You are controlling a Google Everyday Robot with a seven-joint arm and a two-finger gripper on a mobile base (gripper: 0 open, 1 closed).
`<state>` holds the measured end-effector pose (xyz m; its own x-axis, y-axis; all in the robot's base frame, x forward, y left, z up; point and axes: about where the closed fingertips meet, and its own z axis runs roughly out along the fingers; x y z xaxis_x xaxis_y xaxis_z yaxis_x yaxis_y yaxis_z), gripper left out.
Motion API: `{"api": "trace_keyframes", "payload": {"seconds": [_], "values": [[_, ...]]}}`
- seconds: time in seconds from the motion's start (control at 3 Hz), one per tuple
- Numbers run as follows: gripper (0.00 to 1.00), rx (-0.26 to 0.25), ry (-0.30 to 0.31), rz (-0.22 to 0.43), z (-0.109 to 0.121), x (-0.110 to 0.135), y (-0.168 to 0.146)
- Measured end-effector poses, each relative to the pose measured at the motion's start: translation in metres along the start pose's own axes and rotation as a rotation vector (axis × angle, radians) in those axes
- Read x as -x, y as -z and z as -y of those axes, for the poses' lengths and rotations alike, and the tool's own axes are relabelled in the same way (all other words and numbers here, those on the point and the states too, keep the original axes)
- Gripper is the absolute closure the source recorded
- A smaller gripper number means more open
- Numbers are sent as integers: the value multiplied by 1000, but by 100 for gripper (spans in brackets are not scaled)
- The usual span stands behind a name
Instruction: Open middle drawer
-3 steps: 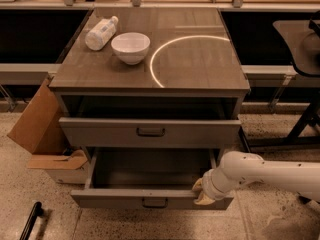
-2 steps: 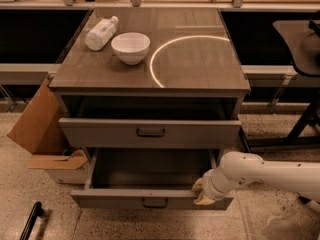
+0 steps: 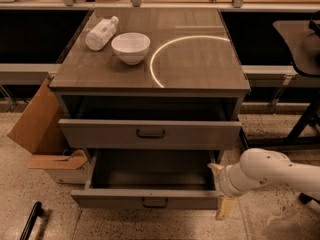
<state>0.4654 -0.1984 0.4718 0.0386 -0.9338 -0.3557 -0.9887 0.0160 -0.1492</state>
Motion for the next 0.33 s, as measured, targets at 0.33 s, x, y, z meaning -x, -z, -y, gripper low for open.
{"api": "trace_keyframes", "payload": {"seconds": [0.33], "values": [[0,-41,-47,-40,2,-29,45]]}}
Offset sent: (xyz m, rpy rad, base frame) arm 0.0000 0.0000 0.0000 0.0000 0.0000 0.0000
